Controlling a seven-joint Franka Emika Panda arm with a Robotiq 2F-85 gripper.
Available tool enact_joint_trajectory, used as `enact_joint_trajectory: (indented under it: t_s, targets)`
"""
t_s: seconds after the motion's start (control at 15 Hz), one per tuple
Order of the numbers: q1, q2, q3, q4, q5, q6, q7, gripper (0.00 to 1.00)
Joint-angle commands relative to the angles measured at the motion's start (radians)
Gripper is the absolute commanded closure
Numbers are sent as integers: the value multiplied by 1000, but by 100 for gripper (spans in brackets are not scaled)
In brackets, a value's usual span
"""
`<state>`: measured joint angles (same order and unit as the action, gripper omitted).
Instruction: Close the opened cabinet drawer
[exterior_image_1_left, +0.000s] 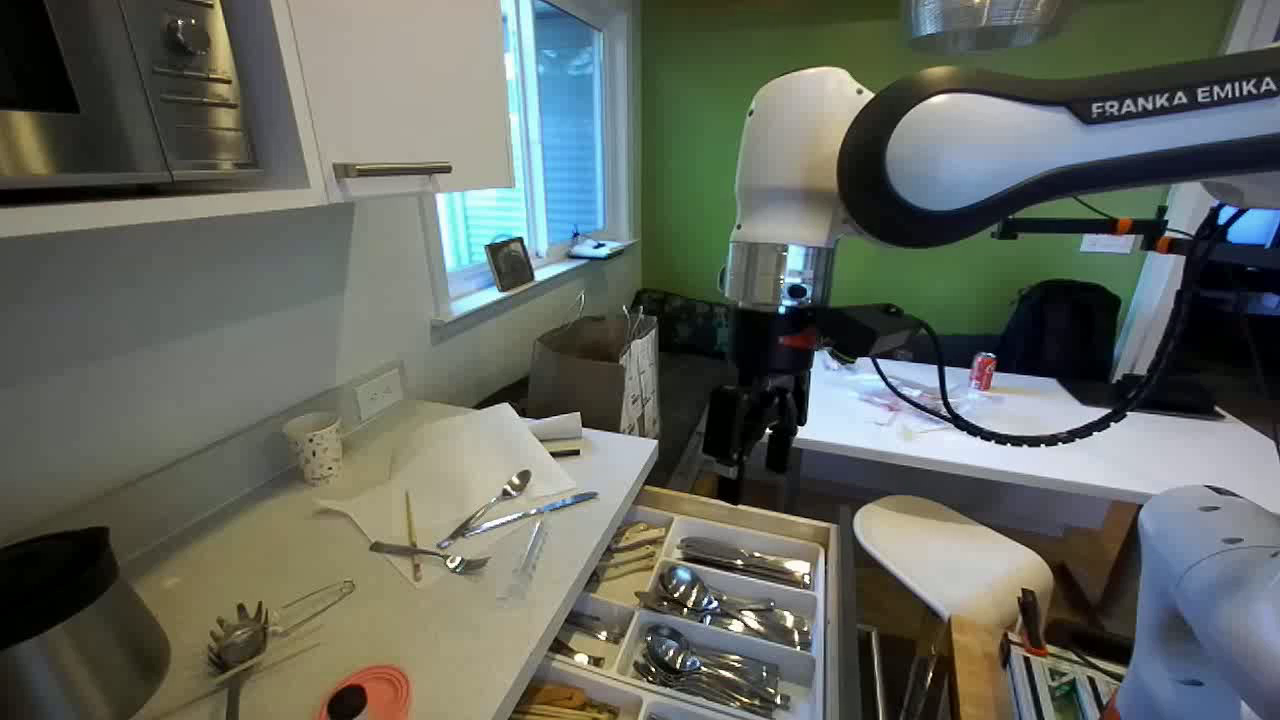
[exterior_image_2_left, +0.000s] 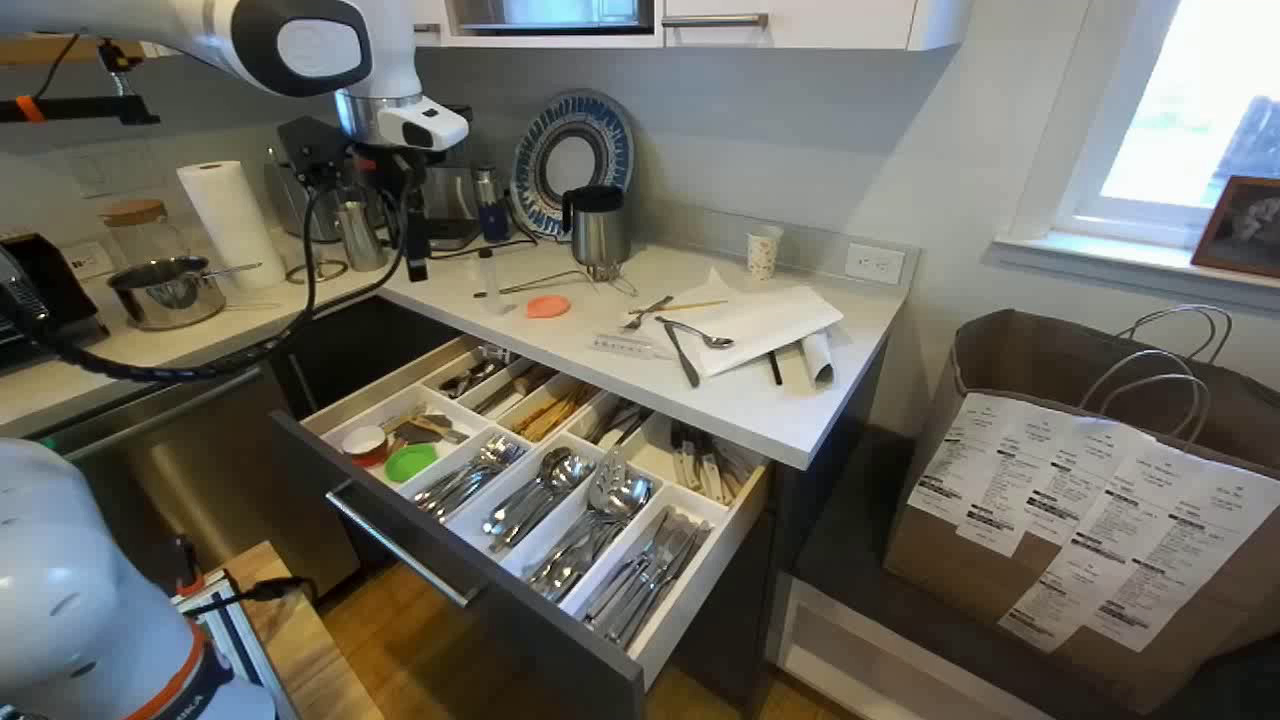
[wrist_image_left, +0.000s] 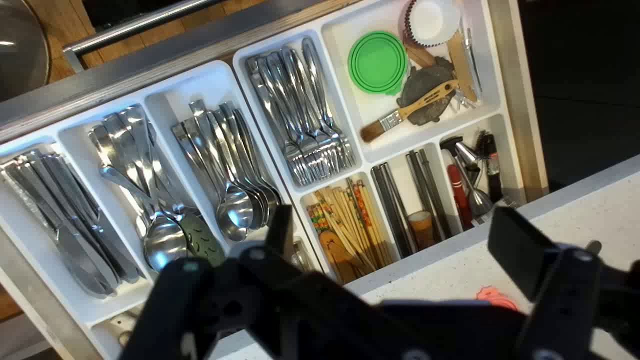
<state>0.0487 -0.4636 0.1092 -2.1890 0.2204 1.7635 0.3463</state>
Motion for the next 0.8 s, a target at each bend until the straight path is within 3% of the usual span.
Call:
enact_joint_trajectory:
  t_s: [0.0,0.53,0.73]
  targets:
    - [-7,0,5,2,2,-2,-2,0]
    - [-7,0,5,2,2,-2,-2,0]
    - [-43,-18,5,-56,-56,18,34,0]
